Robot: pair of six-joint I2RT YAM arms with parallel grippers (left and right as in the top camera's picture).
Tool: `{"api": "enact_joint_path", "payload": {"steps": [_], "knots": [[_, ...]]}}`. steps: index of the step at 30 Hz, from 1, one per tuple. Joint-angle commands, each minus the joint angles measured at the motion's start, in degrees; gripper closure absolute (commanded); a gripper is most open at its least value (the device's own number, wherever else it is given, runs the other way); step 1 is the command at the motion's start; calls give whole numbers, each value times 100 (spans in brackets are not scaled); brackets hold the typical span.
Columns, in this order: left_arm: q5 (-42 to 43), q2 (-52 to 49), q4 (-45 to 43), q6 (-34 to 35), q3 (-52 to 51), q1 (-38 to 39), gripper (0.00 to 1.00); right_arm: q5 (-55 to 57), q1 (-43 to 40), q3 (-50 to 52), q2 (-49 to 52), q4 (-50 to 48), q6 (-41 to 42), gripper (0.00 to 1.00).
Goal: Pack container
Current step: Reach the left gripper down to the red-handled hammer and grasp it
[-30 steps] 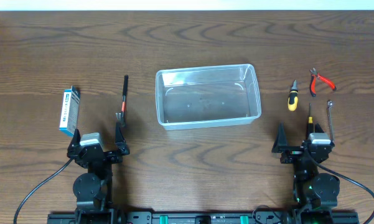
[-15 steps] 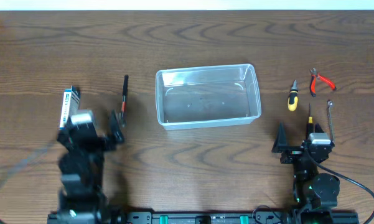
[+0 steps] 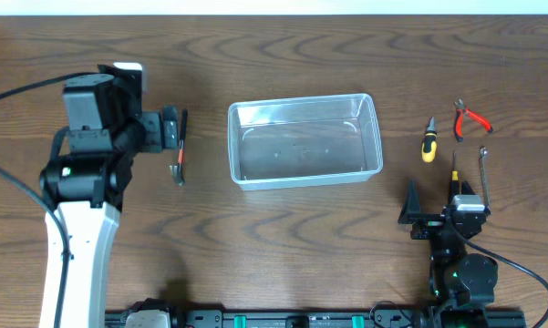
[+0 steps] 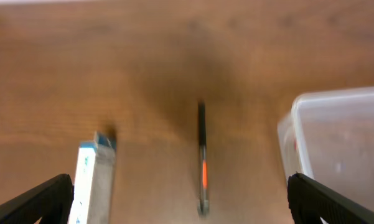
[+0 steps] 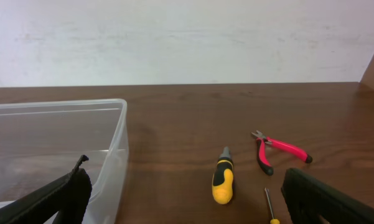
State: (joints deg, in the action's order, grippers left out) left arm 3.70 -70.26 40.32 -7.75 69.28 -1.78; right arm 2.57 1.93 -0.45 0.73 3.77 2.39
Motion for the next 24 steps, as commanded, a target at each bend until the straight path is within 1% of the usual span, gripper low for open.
{"api": "enact_joint_path", "payload": {"steps": [1, 5, 8, 13, 18, 21, 24], "knots": [[87, -101, 190, 11, 103, -17, 2, 59, -46, 13, -35, 17, 13, 1], [345, -105, 267, 13, 103, -13, 2, 59, -46, 13, -35, 17, 13, 1], [385, -79, 341, 98, 103, -13, 2, 59, -46, 13, -35, 17, 13, 1], [380, -212, 507, 2, 103, -13, 2, 61, -46, 13, -35, 17, 13, 1], [313, -756, 750, -9, 136, -20, 2, 61, -46, 13, -35, 17, 13, 1], [299, -1244, 964, 81, 264, -20, 2, 59, -46, 13, -35, 17, 13, 1], [52, -1847, 1329, 181, 505, -24, 2, 59, -46, 13, -35, 17, 15, 1]]}}
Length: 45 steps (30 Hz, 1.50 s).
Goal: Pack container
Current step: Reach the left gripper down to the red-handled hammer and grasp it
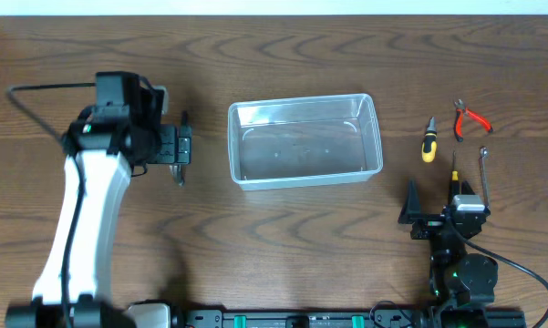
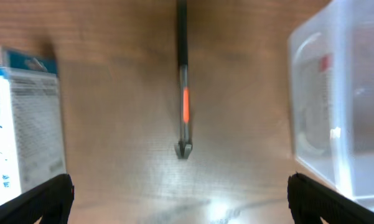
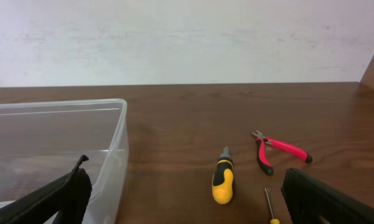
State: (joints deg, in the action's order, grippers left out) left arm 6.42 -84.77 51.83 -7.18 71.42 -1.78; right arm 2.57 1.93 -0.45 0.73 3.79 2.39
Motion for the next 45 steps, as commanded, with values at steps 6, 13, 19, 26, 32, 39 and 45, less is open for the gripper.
{"api": "enact_joint_path", "payload": {"steps": [6, 13, 19, 26, 32, 39, 45], "knots": [[-236, -1287, 382, 120, 699, -68, 2, 59, -46, 13, -35, 13, 15, 1], [-260, -1856, 313, -72, 737, -68, 2, 59, -46, 13, -35, 15, 13, 1], [-273, -2205, 328, -70, 706, -66, 1, 61, -46, 13, -35, 15, 13, 1], [-273, -2262, 203, -72, 522, -55, 3, 59, -46, 13, -35, 13, 13, 1], [-258, -2271, 57, -72, 439, -50, 5, 59, -46, 13, -35, 15, 13, 1], [-256, -2271, -345, -70, 68, -50, 5, 59, -46, 13, -35, 15, 13, 1], [-256, -2271, -688, -70, -232, -50, 5, 59, -46, 13, -35, 15, 13, 1]]}}
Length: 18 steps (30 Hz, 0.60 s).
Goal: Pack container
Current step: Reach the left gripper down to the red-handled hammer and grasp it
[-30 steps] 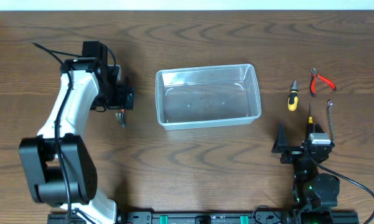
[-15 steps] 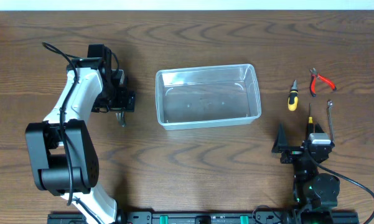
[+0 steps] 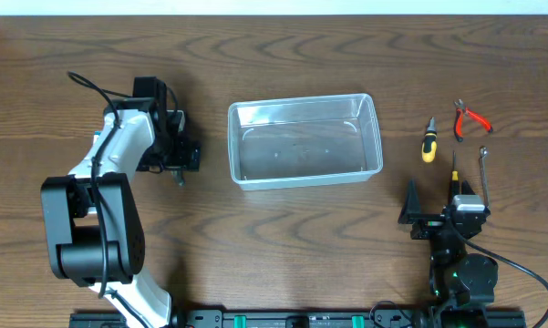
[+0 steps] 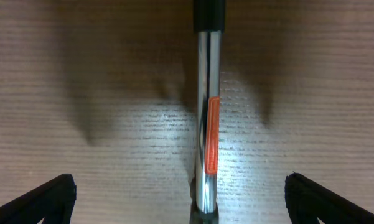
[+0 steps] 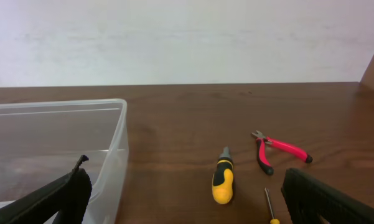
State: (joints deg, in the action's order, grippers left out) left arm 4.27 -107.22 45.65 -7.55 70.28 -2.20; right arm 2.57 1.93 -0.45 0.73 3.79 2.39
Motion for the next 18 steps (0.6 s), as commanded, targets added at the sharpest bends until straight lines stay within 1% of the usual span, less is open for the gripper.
{"api": "enact_joint_path", "payload": {"steps": [1, 7, 10, 14, 18], "knots": [[-42, -26, -116, -35, -173, -9, 5, 61, -46, 13, -35, 15, 13, 1], [-44, -28, -310, -37, -310, -9, 5, 59, -46, 13, -35, 15, 13, 1], [-42, -28, -317, -35, -310, -9, 11, 59, -46, 13, -35, 15, 13, 1], [-44, -28, -321, -35, -345, -9, 14, 59, -46, 13, -35, 13, 13, 1], [-42, -28, -337, -33, -400, -9, 26, 59, -46, 13, -35, 15, 13, 1]]}}
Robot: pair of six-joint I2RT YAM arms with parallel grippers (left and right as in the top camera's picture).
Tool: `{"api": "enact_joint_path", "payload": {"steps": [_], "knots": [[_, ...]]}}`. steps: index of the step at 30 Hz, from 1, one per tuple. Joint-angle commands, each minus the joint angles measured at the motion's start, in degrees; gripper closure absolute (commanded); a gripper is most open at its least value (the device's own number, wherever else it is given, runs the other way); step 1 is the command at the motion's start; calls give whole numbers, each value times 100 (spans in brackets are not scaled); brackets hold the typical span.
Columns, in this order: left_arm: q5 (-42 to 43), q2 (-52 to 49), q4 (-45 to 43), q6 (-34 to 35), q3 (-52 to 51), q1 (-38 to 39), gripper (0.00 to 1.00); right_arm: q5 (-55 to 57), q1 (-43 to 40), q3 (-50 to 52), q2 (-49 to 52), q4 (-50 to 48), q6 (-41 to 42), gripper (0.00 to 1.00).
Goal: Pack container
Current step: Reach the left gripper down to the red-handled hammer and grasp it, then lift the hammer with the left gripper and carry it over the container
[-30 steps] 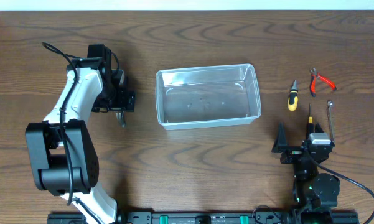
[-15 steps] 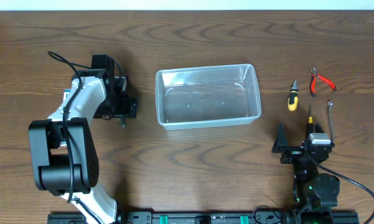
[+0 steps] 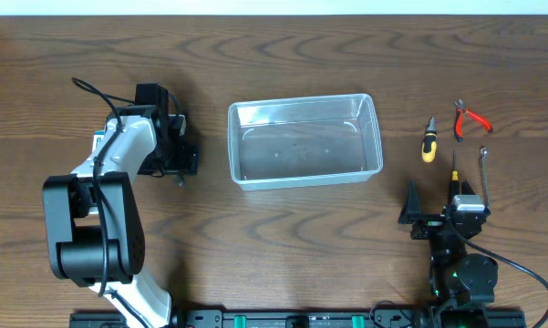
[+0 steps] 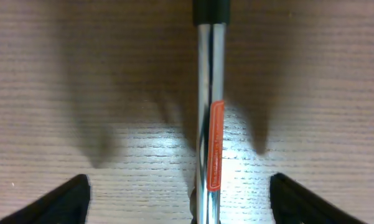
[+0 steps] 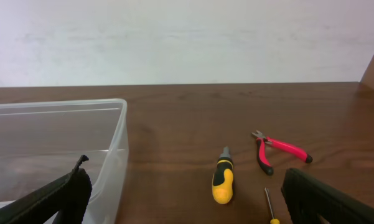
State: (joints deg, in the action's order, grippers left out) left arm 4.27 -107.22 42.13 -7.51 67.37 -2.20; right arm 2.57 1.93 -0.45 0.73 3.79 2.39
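Observation:
A clear plastic container [image 3: 305, 141] stands mid-table with nothing in it. Left of it lies a chrome tool [image 4: 210, 130] with an orange label and a black handle. My left gripper [image 4: 177, 202] is low over this tool, open, one fingertip [image 4: 59, 202] on each side of the shaft and not touching it. From overhead the left gripper [image 3: 180, 157] hides most of the tool. My right gripper [image 5: 190, 205] rests open near the front right, nothing between its fingers.
At the right lie a yellow-and-black screwdriver [image 3: 428, 141], red pliers [image 3: 470, 117], a thin small screwdriver [image 3: 454, 171] and a bent metal key [image 3: 483, 171]. A sliver of a white-and-blue box [image 3: 98, 138] shows under the left arm.
The left gripper's fingertips stand a little closer to the chrome tool on both sides, still open. The tool lies where it was. The right arm has not moved.
My left gripper was first high, with the chrome tool, a white-and-blue box and the container's end in its view. Then it was lower and nearer the tool. Later it straddled the shaft close to the table, where it still is. The right arm stayed still.

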Motion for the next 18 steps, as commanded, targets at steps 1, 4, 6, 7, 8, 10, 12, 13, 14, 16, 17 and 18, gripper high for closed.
{"api": "enact_joint_path", "payload": {"steps": [1, 4, 6, 7, 8, 10, 12, 13, 14, 16, 17, 18], "knots": [[-42, -28, 15, -37, -133, -9, 29, 59, -46, 13, -35, 15, 13, 1], [-42, -28, -17, -37, -273, -9, 30, 59, -46, 13, -35, 15, 13, 1], [-42, -28, -92, -37, -376, -9, 30, 61, -46, 13, -35, 15, 15, 1], [-42, -28, -136, -37, -422, -9, 30, 59, -46, 13, -35, 15, 13, 1], [-42, -28, -160, -37, -452, -9, 30, 59, -46, 13, -35, 15, 13, 1], [-42, -28, -181, -37, -468, -9, 31, 59, -46, 13, -35, 15, 13, 1], [-42, -28, -201, -37, -468, -9, 37, 59, -46, 13, -35, 15, 13, 1], [-42, -28, -201, -37, -468, -9, 41, 59, -46, 13, -35, 15, 13, 1], [-39, -28, -201, -35, -468, -9, 46, 59, -46, 13, -35, 15, 13, 1], [-39, -28, -201, -28, -468, -9, 50, 59, -46, 13, -35, 15, 13, 1], [-39, -28, -203, -13, -468, -9, 51, 59, -46, 13, -35, 13, 13, 1], [-39, -28, -212, -11, -468, -9, 52, 59, -46, 13, -35, 15, 13, 1]]}}
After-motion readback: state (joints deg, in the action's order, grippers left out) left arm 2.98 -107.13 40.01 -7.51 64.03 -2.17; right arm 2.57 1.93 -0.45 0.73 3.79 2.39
